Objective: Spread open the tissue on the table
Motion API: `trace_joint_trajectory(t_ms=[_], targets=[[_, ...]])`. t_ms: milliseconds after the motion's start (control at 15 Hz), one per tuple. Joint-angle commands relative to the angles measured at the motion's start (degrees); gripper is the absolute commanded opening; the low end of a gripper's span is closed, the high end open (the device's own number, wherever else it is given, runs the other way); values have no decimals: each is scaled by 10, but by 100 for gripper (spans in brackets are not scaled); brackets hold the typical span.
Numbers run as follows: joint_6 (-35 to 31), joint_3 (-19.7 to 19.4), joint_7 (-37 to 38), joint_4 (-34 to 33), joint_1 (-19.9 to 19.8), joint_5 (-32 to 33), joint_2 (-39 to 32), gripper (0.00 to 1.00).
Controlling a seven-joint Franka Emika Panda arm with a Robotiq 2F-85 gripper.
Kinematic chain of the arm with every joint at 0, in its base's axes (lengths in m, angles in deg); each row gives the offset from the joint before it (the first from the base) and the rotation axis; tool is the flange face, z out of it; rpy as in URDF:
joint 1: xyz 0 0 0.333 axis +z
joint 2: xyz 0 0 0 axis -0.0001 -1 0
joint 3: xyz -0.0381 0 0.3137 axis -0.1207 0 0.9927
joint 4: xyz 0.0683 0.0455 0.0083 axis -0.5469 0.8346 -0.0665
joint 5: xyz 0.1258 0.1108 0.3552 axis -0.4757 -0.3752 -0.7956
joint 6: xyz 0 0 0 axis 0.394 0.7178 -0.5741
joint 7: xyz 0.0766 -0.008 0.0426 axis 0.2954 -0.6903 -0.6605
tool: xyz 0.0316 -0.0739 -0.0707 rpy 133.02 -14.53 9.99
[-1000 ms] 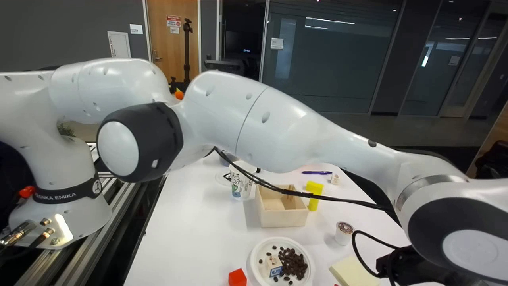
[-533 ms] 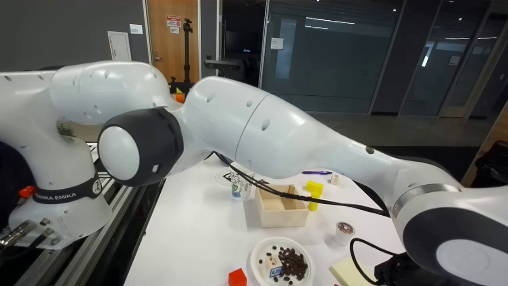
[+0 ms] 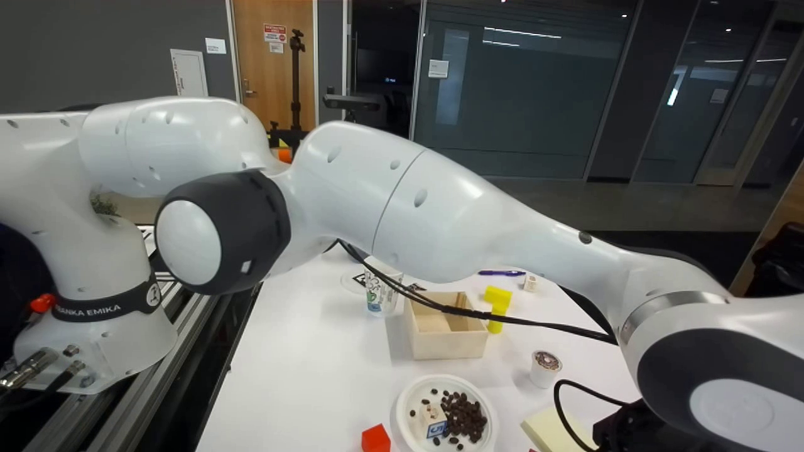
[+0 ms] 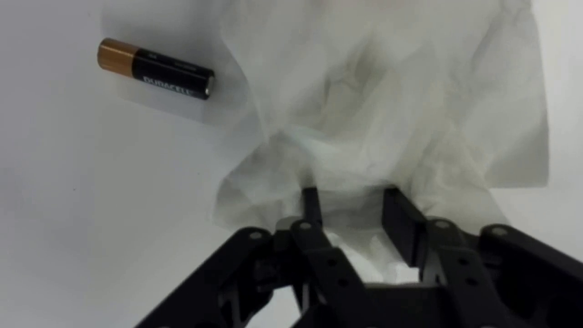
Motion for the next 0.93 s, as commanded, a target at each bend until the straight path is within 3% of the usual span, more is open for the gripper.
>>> trace_joint_trajectory(t_ms=[0, 267, 867], targets=[[-11, 8, -14, -6, -4, 7, -9, 73], [-9, 8, -16, -10, -4, 7, -12, 99], [-4, 3, -43, 3, -1, 13, 21, 100]])
